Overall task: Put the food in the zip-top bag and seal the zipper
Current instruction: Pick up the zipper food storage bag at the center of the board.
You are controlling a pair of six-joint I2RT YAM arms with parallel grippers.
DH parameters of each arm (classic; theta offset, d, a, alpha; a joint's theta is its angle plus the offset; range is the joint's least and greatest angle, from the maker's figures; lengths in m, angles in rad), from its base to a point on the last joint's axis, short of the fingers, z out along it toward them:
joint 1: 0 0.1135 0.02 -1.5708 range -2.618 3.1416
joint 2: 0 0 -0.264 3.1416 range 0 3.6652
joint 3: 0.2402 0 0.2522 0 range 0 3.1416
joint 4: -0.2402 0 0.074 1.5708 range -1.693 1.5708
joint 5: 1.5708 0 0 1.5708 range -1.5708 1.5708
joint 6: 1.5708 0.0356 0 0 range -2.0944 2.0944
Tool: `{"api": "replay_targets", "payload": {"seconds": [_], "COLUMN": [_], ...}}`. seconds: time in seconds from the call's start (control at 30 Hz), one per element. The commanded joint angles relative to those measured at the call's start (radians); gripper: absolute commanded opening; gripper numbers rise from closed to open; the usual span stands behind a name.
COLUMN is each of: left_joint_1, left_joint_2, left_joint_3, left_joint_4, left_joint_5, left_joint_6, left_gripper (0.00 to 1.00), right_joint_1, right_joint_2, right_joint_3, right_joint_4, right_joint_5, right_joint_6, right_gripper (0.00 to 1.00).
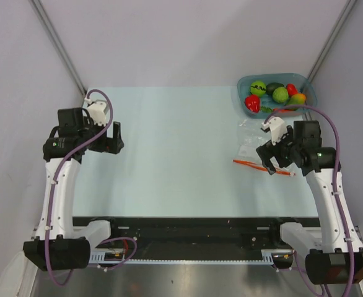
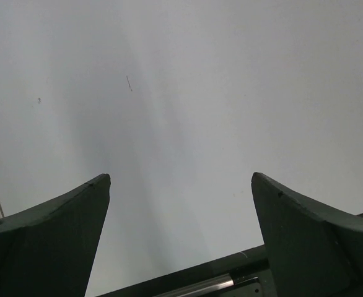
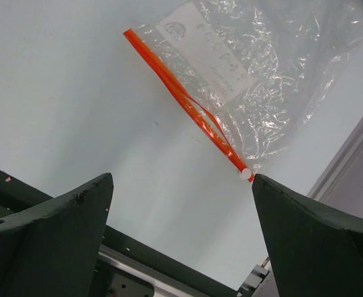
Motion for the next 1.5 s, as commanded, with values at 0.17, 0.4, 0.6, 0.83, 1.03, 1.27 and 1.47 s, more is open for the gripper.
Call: {"api": "replay_targets", "payload": {"seconds": [0.17, 0.4, 0.6, 0.83, 1.03, 1.27, 1.47], "left_joint_1": [-0.026, -0.101, -0.229, -0.293, -0.295, -0.296, -0.296], "left_joint_2": [0.047, -0.025, -0.031, -0.042, -0.029, -0.022, -0.032], "left_joint_3": [0.118, 0.064, 0.009, -0.031, -0.045, -0.063, -0.104], "left_joint_4": [0.040, 0.153, 0.177, 0.207, 0.215, 0.229, 0.236], "left_joint_5": [-0.001, 0.087, 0.097, 0.066, 0.058, 0.062, 0.080], "left_joint_6": [0.067, 0.091, 0.105, 0.105, 0.111, 0.102, 0.088], "left_gripper": [1.00, 1.00, 1.00, 0.99, 0.99, 0.99, 0.99], "right_joint_1": [0.005, 0.005, 0.016, 0.031, 0.080, 0.089, 0.086], "right_joint_2": [0.060, 0.089, 0.149, 0.276, 0.340, 0.465, 0.552], "right_joint_3": [-0.032, -0.152, -0.264, -0.301, -0.337, -0.341, -0.345], "right_joint_4": [0.010, 0.040, 0.138, 0.339, 0.462, 0.580, 0.669], "right_joint_5": [0.033, 0.116, 0.173, 0.206, 0.257, 0.303, 0.323], "right_joint_6": [-0.156, -0.326, -0.440, -0.462, -0.497, -0.500, -0.508], "right_gripper": [1.00, 0.98, 0.79, 0.58, 0.50, 0.45, 0.36]}}
